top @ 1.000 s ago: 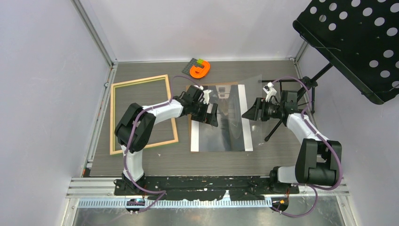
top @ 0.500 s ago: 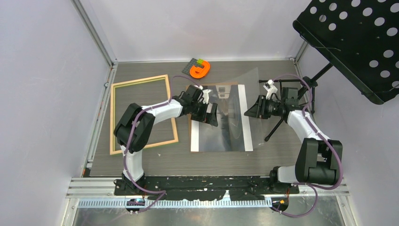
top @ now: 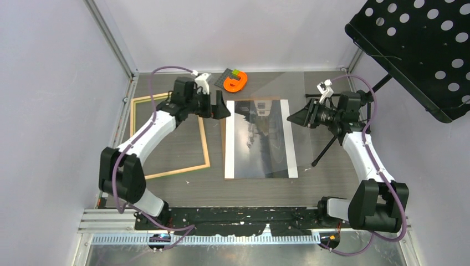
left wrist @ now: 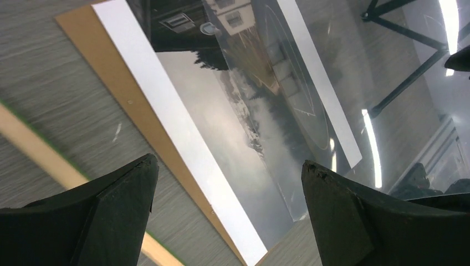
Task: Put the photo into the frame
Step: Pick up the photo frame item at the center of the board.
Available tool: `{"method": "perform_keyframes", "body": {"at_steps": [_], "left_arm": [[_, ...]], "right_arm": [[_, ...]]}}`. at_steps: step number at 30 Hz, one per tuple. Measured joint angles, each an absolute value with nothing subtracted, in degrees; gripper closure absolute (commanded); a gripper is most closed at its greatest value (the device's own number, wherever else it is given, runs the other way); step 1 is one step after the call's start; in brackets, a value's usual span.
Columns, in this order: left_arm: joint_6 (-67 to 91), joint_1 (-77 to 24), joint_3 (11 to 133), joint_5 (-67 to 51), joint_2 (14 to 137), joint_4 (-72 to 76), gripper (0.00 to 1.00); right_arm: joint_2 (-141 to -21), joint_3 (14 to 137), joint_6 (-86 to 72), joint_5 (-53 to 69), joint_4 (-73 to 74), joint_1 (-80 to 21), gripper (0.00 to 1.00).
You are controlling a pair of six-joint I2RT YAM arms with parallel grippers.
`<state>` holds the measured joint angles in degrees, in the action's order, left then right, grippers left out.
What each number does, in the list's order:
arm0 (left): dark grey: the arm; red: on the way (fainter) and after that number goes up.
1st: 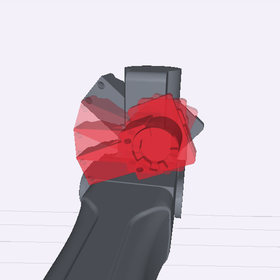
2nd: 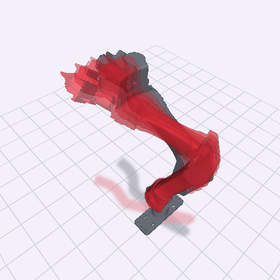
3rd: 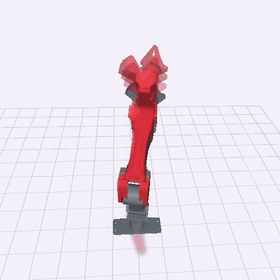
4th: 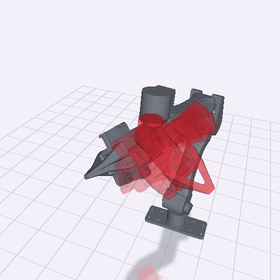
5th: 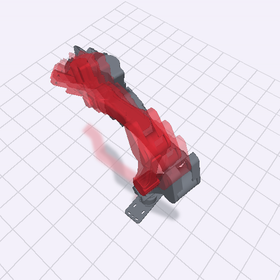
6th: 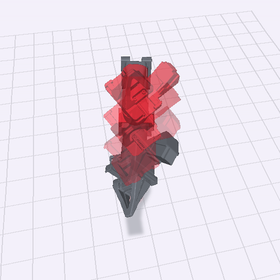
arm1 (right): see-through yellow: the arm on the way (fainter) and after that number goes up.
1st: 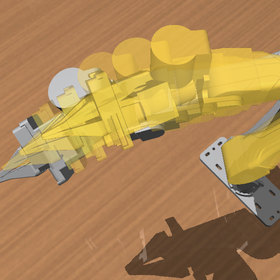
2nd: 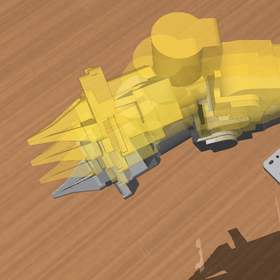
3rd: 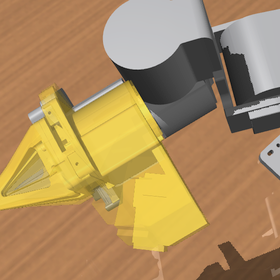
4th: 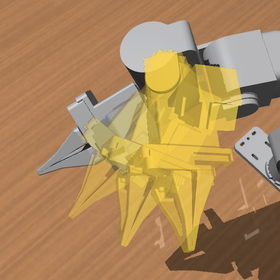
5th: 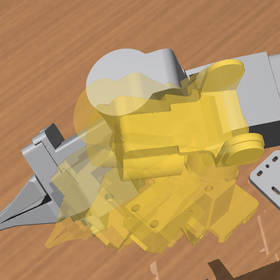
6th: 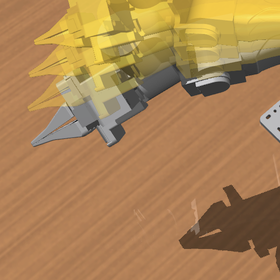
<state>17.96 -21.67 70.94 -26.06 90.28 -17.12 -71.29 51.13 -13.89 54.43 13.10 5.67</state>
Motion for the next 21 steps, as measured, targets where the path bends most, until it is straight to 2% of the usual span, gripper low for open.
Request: {"method": "perform_keyframes", "body": {"at_steps": [12,21], "left_arm": [[16.58,-7.29,64.05,-26.41,79.22,-21.28,0.01],[16.29,-6.63,60.14,-27.81,76.12,-21.41,0.01]], "right_arm": [[-69.97,50.89,-29.04,55.70,-3.16,0.69,0.94],[-73.01,50.24,-28.45,53.04,-4.16,-0.01,0.94]]}}
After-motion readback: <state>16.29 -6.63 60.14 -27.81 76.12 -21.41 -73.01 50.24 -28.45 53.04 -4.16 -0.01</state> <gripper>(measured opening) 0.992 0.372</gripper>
